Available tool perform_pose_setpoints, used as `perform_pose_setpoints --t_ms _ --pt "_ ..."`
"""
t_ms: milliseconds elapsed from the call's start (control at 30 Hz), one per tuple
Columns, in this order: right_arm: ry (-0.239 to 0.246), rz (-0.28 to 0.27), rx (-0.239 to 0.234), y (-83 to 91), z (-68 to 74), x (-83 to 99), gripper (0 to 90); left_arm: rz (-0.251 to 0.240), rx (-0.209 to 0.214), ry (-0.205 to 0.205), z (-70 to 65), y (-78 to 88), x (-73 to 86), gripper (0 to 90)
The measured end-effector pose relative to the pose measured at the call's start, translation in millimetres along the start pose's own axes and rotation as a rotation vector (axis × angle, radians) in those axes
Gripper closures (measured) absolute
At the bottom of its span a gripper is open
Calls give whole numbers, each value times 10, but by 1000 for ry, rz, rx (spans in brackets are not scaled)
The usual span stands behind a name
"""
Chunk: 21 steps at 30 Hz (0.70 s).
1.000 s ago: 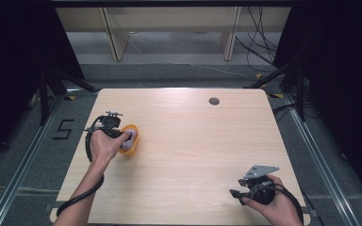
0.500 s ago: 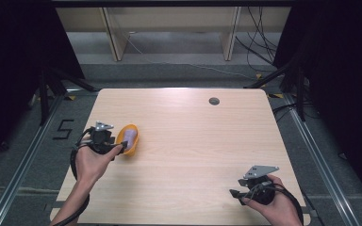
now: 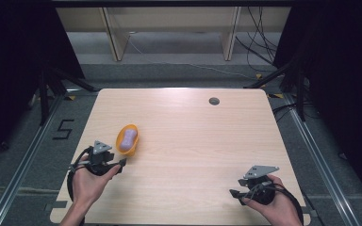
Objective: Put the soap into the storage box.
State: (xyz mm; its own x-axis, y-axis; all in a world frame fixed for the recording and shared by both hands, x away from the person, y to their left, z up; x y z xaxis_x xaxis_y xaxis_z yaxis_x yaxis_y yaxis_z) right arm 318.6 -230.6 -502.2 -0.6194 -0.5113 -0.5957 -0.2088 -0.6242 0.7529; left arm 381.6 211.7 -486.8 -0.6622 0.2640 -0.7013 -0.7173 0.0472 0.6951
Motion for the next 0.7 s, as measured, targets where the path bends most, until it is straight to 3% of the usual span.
perform_pose_setpoints --t_ms 133,333,367,400,433,500,533,700 --pt "3 1 1 -1 -2 -1 476 -7 9 9 -27 -3 192 468" --pt "-1 0 -1 -2 2 -1 475 -2 19 -12 -34 5 419 472" --pt "0 -1 -1 -2 0 -2 475 -5 31 -5 -37 7 459 472" --pt "0 -1 -1 -2 0 -2 475 -27 29 32 -63 -8 475 473" --pt "1 -1 -1 -2 -1 -2 475 -8 28 -9 -30 8 532 475" --pt "-2 -2 0 -2 0 -3 475 -6 31 7 -39 9 605 481" --pt "5 -24 5 -15 1 -10 475 -4 34 20 -46 12 625 488" --pt "16 -27 -2 -16 4 -15 474 -8 39 24 -38 37 634 492"
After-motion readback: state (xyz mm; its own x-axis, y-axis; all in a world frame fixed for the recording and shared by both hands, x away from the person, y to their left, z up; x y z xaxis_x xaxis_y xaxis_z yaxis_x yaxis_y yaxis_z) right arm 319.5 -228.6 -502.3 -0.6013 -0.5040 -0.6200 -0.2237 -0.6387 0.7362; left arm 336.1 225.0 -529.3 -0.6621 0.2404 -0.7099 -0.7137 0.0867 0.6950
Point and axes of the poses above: each handheld gripper's, and its own axes: y roughly backward along the jaws, x roughly out of its underside, z roughly to its left, the point moved 5 cm from there along -y, roughly forward along the jaws, and after that the axes turned 15 degrees about -x, right-handed, at the moved point
